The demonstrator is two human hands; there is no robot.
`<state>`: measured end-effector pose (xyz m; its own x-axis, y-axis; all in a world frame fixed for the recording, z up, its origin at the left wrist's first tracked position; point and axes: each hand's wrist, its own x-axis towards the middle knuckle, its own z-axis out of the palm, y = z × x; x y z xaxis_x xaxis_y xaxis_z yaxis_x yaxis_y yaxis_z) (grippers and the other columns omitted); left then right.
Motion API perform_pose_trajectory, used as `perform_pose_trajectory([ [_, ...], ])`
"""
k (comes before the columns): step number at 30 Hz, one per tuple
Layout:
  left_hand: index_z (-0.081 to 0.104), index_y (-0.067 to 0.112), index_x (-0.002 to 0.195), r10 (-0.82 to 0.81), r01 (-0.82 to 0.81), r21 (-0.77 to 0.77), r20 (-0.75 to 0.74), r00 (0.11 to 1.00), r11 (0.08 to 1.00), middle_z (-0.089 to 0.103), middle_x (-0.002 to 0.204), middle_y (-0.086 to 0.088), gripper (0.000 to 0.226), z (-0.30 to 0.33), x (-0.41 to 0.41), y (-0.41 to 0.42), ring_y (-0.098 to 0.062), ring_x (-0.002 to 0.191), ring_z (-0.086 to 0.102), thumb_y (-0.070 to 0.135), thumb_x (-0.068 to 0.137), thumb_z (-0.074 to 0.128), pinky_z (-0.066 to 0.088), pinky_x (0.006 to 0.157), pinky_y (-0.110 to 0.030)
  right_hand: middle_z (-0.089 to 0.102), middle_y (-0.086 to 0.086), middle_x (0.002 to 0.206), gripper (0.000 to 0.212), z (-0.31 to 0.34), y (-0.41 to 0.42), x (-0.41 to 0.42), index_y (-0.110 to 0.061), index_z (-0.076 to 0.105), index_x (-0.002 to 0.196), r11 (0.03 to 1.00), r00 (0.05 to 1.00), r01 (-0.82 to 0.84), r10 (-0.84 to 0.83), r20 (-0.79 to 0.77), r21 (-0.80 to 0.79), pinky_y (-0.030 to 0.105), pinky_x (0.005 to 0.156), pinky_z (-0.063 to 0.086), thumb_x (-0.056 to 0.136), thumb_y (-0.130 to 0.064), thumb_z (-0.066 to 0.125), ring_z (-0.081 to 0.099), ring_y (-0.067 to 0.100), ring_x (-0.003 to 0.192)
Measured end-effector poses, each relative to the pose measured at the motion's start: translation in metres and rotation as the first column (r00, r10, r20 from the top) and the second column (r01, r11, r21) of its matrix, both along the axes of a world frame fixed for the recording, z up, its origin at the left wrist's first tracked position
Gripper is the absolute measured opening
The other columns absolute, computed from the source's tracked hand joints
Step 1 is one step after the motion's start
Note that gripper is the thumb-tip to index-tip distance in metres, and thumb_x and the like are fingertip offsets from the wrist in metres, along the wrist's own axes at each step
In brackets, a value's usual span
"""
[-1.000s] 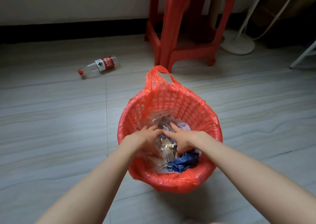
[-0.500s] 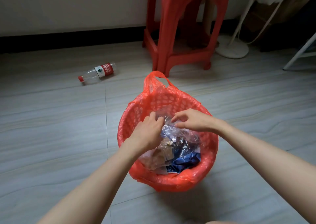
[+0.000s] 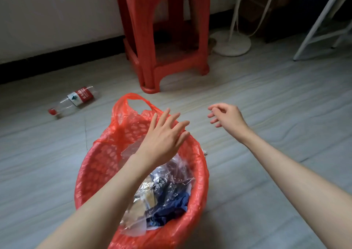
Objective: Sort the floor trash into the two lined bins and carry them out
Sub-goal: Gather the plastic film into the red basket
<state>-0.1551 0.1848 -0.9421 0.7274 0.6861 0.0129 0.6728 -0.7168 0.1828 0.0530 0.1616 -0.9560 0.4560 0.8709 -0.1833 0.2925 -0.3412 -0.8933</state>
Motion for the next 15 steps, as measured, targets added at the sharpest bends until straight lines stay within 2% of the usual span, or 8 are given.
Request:
perform_pose_trajectory([
  [2,0.058,0.026,0.123,0.018,-0.018,0.010,-0.017,1.000,1.000,0.056,0.128,-0.006,0.062,-0.009,0.004,0.004,-0.030,0.135,0.035,0.054,0.091,0.012,0.016,0.112,-0.054,0.068,0.012,0.087,0.024,-0.036,-0.004,0.011,-0.012,0.067,0.105,0.990,0.995,-0.021,0.035,0.093,-0.143,0.032,0.066,0.051,0.091,-0.010,0.047,0.063,0.024,0.071],
  [3,0.059,0.027,0.119,0.023,-0.022,0.045,-0.018,1.000,0.999,0.059,0.120,-0.004,0.062,-0.014,0.004,0.004,-0.027,0.131,0.037,0.055,0.093,0.010,0.015,0.112,-0.051,0.069,0.011,0.090,0.026,-0.054,-0.006,0.016,-0.014,0.068,0.107,0.970,0.984,-0.056,0.094,0.153,-0.235,0.035,0.076,0.052,0.089,-0.011,0.049,0.065,0.029,0.083],
  [5,0.060,0.028,0.113,0.033,-0.031,0.123,-0.006,0.999,0.992,0.060,0.109,0.000,0.060,-0.024,0.007,0.006,-0.022,0.121,0.038,0.052,0.097,0.007,0.016,0.108,-0.048,0.068,0.010,0.106,0.032,-0.088,-0.009,0.020,-0.016,0.065,0.116,0.893,0.922,-0.160,0.287,0.259,-0.420,0.033,0.093,0.046,0.088,-0.013,0.051,0.060,0.029,0.108],
  [7,0.059,0.028,0.113,0.031,-0.033,0.147,0.012,0.999,0.989,0.059,0.107,0.001,0.060,-0.025,0.007,0.007,-0.022,0.117,0.041,0.050,0.097,0.006,0.017,0.107,-0.047,0.057,0.013,0.127,0.039,-0.114,-0.012,0.017,-0.018,0.057,0.127,0.808,0.845,-0.254,0.452,0.284,-0.532,0.030,0.100,0.040,0.088,-0.017,0.053,0.053,0.028,0.120],
  [9,0.058,0.029,0.114,0.026,-0.029,0.134,0.021,0.999,0.991,0.057,0.108,0.001,0.059,-0.026,0.009,0.007,-0.021,0.117,0.041,0.049,0.097,0.006,0.016,0.107,-0.047,0.045,0.015,0.134,0.043,-0.137,-0.013,0.010,-0.018,0.049,0.134,0.740,0.780,-0.320,0.561,0.279,-0.592,0.033,0.104,0.038,0.091,-0.022,0.053,0.047,0.030,0.125],
  [11,0.058,0.029,0.115,0.025,-0.029,0.131,0.031,0.999,0.991,0.056,0.108,0.001,0.056,-0.027,0.011,0.006,-0.020,0.117,0.038,0.049,0.098,0.008,0.015,0.107,-0.047,0.042,0.016,0.131,0.040,-0.153,-0.015,0.000,-0.014,0.049,0.131,0.696,0.683,-0.356,0.649,0.335,-0.624,0.035,0.102,0.040,0.092,-0.023,0.051,0.047,0.033,0.123],
  [13,0.057,0.030,0.116,0.045,-0.051,0.132,0.048,0.998,0.990,0.056,0.110,0.001,0.049,-0.031,0.010,0.005,-0.019,0.119,0.037,0.047,0.097,0.015,0.013,0.108,-0.048,0.043,0.016,0.126,0.032,-0.165,-0.017,-0.008,-0.009,0.052,0.123,0.699,0.603,-0.359,0.679,0.418,-0.619,0.035,0.097,0.042,0.094,-0.021,0.048,0.049,0.032,0.119],
  [15,0.057,0.030,0.116,0.075,-0.082,0.127,0.061,0.995,0.988,0.055,0.112,0.001,0.046,-0.035,0.011,0.005,-0.019,0.120,0.035,0.044,0.096,0.019,0.013,0.109,-0.050,0.045,0.017,0.123,0.026,-0.173,-0.020,-0.012,-0.006,0.052,0.117,0.708,0.572,-0.364,0.683,0.454,-0.606,0.036,0.093,0.042,0.095,-0.018,0.047,0.052,0.032,0.114],
])
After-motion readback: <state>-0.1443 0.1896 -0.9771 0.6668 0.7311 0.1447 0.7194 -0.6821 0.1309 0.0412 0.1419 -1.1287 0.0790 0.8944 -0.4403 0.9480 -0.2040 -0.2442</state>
